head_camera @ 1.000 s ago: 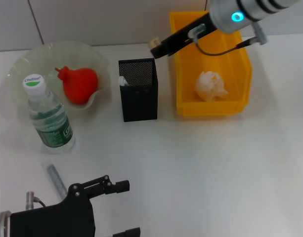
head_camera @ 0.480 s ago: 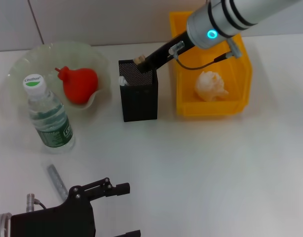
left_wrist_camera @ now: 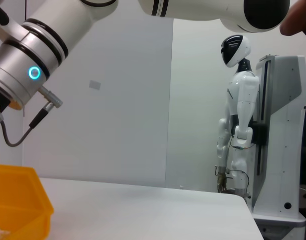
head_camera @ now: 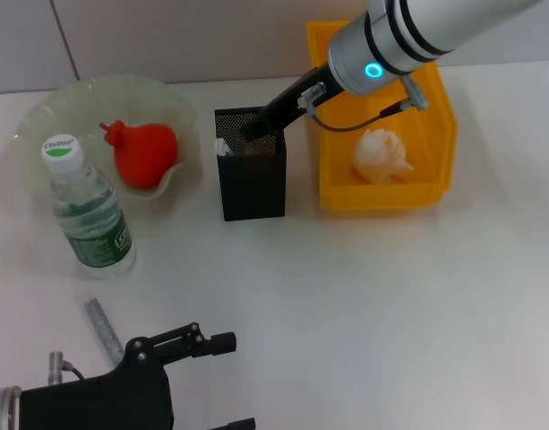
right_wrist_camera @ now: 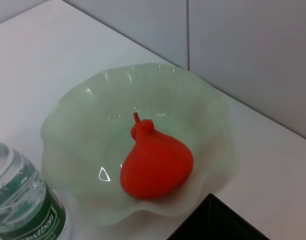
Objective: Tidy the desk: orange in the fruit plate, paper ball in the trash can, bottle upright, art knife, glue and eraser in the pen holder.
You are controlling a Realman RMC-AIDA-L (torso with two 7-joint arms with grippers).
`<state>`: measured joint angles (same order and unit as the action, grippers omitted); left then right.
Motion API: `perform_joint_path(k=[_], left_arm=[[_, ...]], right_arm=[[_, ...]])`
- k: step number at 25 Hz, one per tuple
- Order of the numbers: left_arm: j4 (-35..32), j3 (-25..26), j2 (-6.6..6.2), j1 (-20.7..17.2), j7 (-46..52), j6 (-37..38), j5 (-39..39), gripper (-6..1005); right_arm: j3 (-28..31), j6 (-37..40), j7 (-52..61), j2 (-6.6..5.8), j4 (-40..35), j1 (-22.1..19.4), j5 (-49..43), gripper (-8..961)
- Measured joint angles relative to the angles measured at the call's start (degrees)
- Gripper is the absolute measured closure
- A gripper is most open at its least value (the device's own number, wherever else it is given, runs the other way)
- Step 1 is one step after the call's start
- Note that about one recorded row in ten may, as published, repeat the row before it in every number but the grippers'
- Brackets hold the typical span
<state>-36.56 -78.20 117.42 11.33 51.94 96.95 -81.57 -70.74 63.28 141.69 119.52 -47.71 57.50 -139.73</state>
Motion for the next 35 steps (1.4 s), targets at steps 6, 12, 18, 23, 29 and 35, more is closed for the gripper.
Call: perform_joint_path(k=[6,12,18,23,29,35], left_arm=[[-0.20,0.05,0.00,-0.33,-0.01,0.00,0.01,193],[-0.30,2.30,-0.27,-0.86,-0.07,2.19,0.03,193],[-1.25,5.22,-0.31,-1.81,1.64,3.86,0.01,193],[-3.29,8.31,-0.77,-1.49,13.61,3.55,-0.15,194],[-10.82,9.73,0.29,-2.58,27.37,-0.11,-5.36,195],[-26.89,4.63,1.19,-7.20,45.79,-9.27,-11.55,195]], right_arm=[[-0.05,0.36,-0.21,0.01,-2.36,-1.18,0.95,576],[-0.09,4.60,-2.08,-0.31,-19.14,-10.62,7.94,396],[-0.04,8.63,-15.94,-0.27,-37.43,-31.00,28.39,395],[0.38,12.83,-33.07,-0.16,-37.71,-42.76,43.49,394],[3.66,23.39,-58.55,-0.20,-22.04,-50.67,56.82,394],[13.33,32.83,-78.12,-0.47,-3.07,-50.48,57.70,393]])
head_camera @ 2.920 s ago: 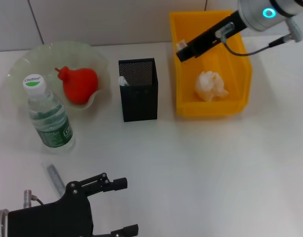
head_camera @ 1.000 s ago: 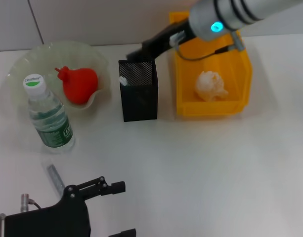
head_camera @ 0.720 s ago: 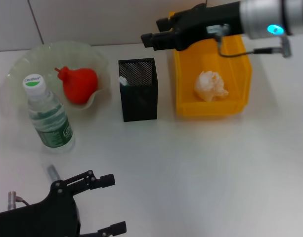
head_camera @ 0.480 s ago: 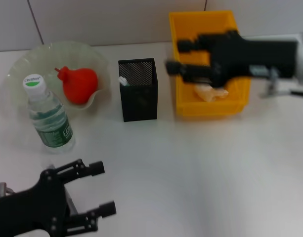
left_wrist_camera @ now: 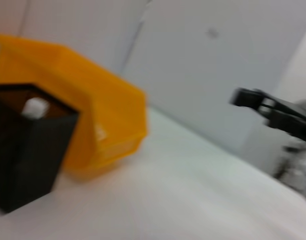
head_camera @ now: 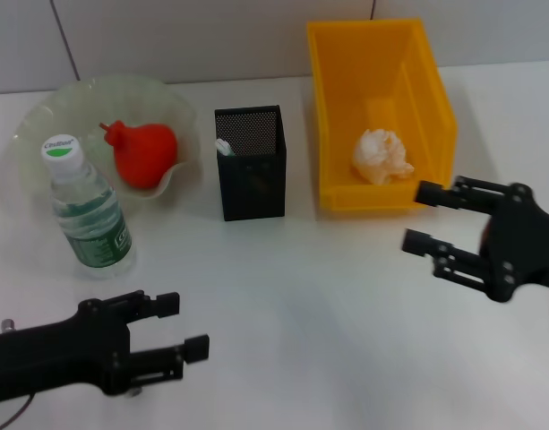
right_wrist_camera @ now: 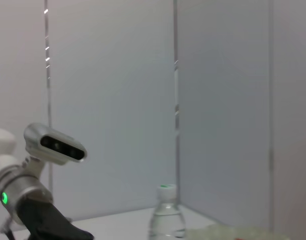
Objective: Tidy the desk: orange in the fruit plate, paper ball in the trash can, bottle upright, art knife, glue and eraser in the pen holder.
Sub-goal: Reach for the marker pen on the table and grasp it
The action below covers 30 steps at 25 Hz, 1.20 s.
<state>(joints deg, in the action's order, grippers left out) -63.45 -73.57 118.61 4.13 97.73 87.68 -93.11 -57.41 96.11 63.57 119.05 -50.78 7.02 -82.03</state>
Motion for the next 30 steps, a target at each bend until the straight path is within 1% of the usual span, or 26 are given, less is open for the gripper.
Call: perform_joint_path(k=[2,3,4,5,6,7,8,9,11,12,13,14,15,17,18,20,21,22,27,28,30], left_arm=[[-6.31,-2.60,-0.07,-2.07,8.25,-4.64,-2.43,196],[-7.98,-3.02,-0.08,-2.42,11.40,-6.26,-3.91,196],[-7.98,-3.02,-0.08,-2.42,11.40,-6.26,-3.91,196],[-7.98,-3.02,-0.08,-2.42,11.40,-6.26,-3.91,196],[-7.98,-3.02,-0.08,-2.42,11.40,-6.26,-3.91,196],[-10.89,-3.88,-0.06,-3.05,15.58,-8.17,-6.22,196],[-10.89,-3.88,-0.06,-3.05,15.58,-8.17,-6.22,196],[-20.15,-6.97,-0.06,-3.42,34.06,-12.83,-16.73,196],[-24.21,-8.32,-0.07,-3.32,41.04,-13.32,-21.92,197],[-26.00,-9.16,-0.04,-3.26,44.22,-13.38,-24.59,197],[-28.64,-10.76,-0.02,-3.04,48.90,-13.53,-28.60,197],[-28.64,-10.76,-0.02,-3.04,48.90,-13.53,-28.60,197],[-30.05,-11.68,-0.02,-2.86,51.47,-13.60,-30.90,197],[-30.05,-11.68,-0.02,-2.86,51.47,-13.60,-30.90,197],[-33.35,-14.21,0.08,-2.27,59.51,-14.02,-37.57,197],[-34.51,-15.18,0.09,-1.90,63.31,-14.06,-40.60,198],[-34.51,-15.18,0.09,-1.90,63.31,-14.06,-40.60,198],[-35.51,-15.62,0.24,-0.97,66.72,-13.35,-43.41,198],[-35.56,-15.48,0.43,0.00,67.06,-12.42,-43.59,199],[-35.31,-15.96,0.40,1.82,67.16,-10.73,-43.86,199],[-35.30,-16.27,0.31,2.36,67.16,-10.16,-44.11,199]], right_arm=[[2.86,1.65,-6.43,-0.24,5.01,-0.07,-0.28,393],[4.81,2.75,-12.90,-0.47,9.40,-0.31,-0.62,393],[4.81,2.75,-12.90,-0.47,9.40,-0.31,-0.62,392],[5.28,2.92,-15.28,-0.50,10.96,-0.42,-0.73,392],[5.75,3.06,-19.99,-0.55,13.86,-0.58,-0.83,392],[5.75,3.06,-19.99,-0.55,13.86,-0.58,-0.83,392],[5.84,2.89,-24.19,-0.57,16.79,-0.62,-0.83,392],[5.84,2.89,-24.19,-0.57,16.79,-0.62,-0.83,392],[6.44,2.63,-27.78,-0.37,19.95,-0.39,-0.83,392],[6.44,2.63,-27.78,-0.37,19.95,-0.39,-0.83,392],[7.46,2.34,-28.90,-0.31,21.57,-0.07,-0.83,392],[7.46,2.34,-28.90,-0.31,21.57,-0.07,-0.83,391],[7.88,2.13,-29.13,-0.32,22.12,0.13,-0.83,391],[8.29,1.78,-29.25,-0.43,22.81,0.46,-0.83,391],[8.49,1.69,-29.25,-0.57,23.05,0.60,-0.83,391],[8.82,1.68,-29.22,-0.62,23.07,0.62,-0.83,391],[9.13,1.64,-29.16,-0.65,23.08,0.63,-0.83,391],[9.46,1.55,-29.13,-0.68,23.08,0.63,-0.83,391],[10.22,0.40,-29.10,-1.08,23.71,1.10,-0.83,390],[10.29,-0.50,-29.26,-1.22,24.04,1.39,-0.82,390],[10.26,-0.96,-29.31,-1.22,24.11,1.58,-0.82,390]])
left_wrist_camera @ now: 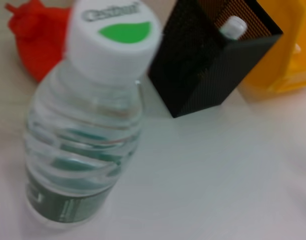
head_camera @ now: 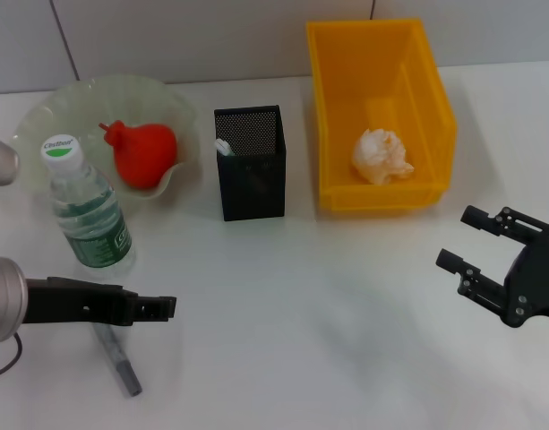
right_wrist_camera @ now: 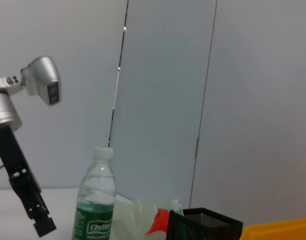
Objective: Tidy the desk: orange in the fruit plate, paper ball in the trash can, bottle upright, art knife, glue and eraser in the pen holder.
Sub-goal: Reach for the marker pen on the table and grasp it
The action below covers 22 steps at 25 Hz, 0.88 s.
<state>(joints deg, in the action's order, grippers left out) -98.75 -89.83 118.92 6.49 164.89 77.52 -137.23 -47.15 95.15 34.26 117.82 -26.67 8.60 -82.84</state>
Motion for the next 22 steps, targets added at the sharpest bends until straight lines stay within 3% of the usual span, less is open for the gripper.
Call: perform_joint_path(k=[22], left_arm=[[-3.20,-0.07,0.24,2.02,0.32,6.79,-10.77,244]], right_arm=[[-0.02,-1.39,0.25,0.33,0.92,1.19,-0.04,387]])
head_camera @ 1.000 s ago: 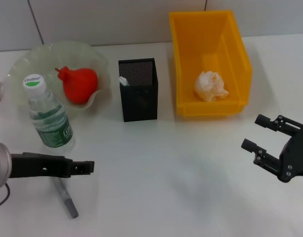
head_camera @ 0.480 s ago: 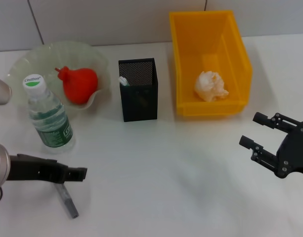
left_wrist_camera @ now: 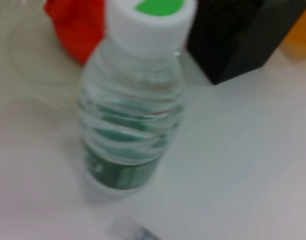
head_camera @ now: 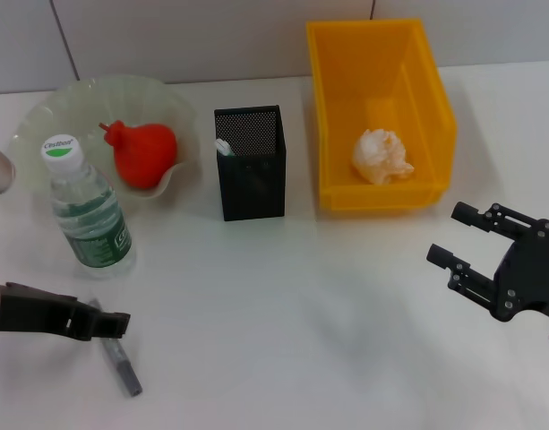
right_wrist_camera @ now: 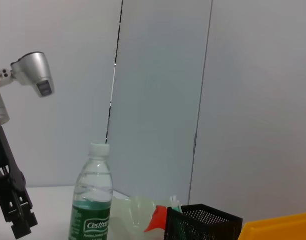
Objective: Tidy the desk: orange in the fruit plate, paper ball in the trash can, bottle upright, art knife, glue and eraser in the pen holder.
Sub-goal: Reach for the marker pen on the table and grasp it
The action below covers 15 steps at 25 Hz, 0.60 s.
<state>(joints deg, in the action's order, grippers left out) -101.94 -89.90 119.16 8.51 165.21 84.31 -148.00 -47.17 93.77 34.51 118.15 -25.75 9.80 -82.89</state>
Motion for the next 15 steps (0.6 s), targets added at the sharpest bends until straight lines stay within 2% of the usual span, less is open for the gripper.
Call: perform_joint_path(k=[4,7,11,15], left_arm=[[-0.54,-0.09,0.02,0.17,-0.01,0.34,-0.78,251],[-2.82,-2.34,-0.41,0.21,-0.69,0.36,-1.34,252],[-7.61,-8.76,-0.55,0.24,-10.47,0.08,-2.84,253],[-8.22,-10.16,-0.52,1.70,-15.19,0.35,-2.73,254]], right_arm=[[0.05,-0.04,0.85,0.06,0.00,0.04,0.00,387],[0.07,-0.04,1.09,0.06,0.00,-0.03,0.00,387],[0.08,-0.10,1.34,0.12,0.22,-0.11,0.01,386],[0.13,-0.10,1.42,0.15,1.16,-0.18,0.18,386]])
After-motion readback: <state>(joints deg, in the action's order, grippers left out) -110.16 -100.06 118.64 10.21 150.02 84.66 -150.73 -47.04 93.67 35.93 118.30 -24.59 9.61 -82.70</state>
